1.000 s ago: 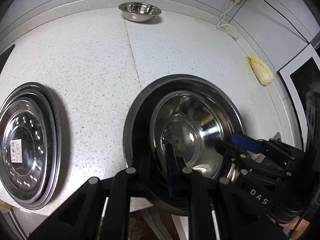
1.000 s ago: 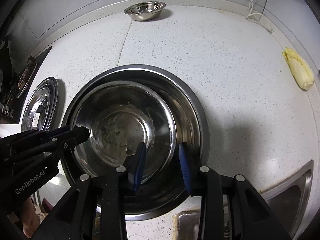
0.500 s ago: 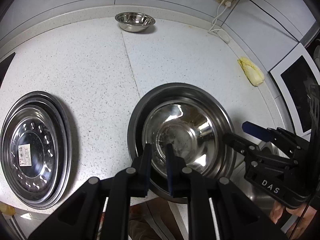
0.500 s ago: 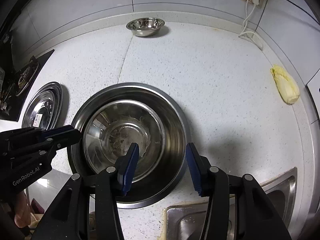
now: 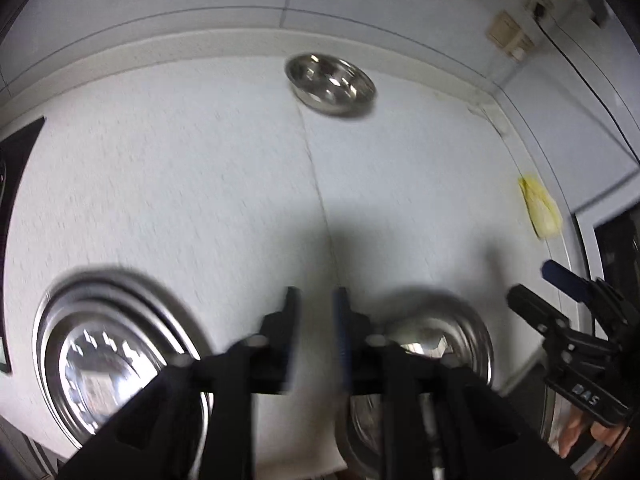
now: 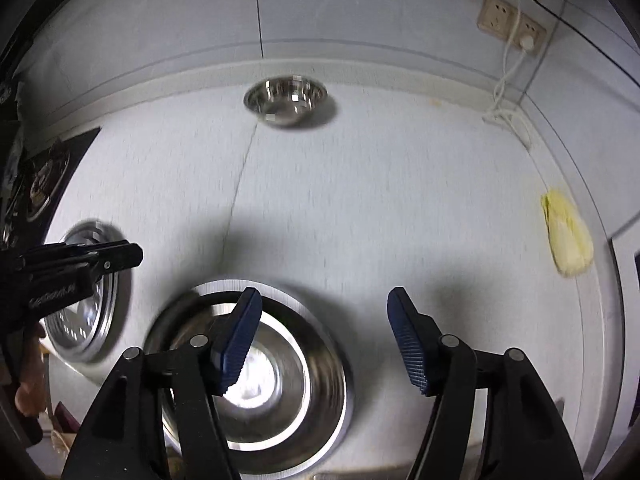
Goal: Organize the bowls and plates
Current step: 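Move both grippers to the second small steel bowl and close on its rim, then carry the second small bowl with both grippers and lower it into the large bowl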
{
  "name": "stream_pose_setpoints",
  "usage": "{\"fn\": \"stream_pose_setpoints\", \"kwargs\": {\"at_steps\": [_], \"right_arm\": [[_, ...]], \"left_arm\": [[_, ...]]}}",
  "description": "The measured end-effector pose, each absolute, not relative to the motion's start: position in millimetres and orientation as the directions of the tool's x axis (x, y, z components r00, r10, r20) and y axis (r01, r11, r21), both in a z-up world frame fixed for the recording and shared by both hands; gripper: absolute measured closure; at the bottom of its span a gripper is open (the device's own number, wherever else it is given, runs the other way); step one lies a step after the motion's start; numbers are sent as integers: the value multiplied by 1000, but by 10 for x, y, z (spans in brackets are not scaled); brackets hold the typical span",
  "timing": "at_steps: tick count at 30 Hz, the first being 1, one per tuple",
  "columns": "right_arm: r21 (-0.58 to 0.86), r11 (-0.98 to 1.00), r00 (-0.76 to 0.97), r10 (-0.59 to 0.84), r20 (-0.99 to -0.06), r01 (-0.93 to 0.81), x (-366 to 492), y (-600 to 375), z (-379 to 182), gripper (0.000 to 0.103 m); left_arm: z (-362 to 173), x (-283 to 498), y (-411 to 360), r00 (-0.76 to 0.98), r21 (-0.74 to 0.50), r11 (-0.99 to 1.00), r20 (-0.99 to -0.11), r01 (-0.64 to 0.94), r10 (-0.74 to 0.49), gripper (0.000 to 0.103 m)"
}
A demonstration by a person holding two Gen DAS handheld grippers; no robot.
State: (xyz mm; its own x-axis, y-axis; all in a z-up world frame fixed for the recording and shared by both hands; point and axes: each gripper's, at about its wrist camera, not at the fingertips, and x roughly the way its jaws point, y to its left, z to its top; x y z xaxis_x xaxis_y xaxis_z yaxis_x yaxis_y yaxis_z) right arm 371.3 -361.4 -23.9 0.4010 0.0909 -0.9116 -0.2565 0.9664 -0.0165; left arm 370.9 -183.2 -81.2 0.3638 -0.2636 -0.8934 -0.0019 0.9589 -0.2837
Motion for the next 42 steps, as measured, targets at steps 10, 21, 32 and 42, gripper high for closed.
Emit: {"fn": "stream_pose_setpoints", "kwargs": {"at_steps": [10, 21, 32, 42], "right_arm": [[3, 967, 433, 117, -894, -256, 4785, -3368, -304, 22], [156, 973, 383, 211, -899, -169, 5850, -3232, -868, 20], [216, 971, 299, 236, -925, -100, 6337, -3107, -1438, 58], [255, 963, 292, 269, -918, -87, 6258, -3038, -1411, 89]], "left_arm": [[-872, 4818, -1681, 394, -278, 960, -887, -43, -239, 54], [-1241, 5800, -1551, 416, -357, 922, -869, -151, -269, 54], [-1674, 6269, -1624, 387, -374, 909, -878, -185, -283, 76], [-1511, 6150, -1690, 418, -416, 897, -849, -149, -324, 95]]}}
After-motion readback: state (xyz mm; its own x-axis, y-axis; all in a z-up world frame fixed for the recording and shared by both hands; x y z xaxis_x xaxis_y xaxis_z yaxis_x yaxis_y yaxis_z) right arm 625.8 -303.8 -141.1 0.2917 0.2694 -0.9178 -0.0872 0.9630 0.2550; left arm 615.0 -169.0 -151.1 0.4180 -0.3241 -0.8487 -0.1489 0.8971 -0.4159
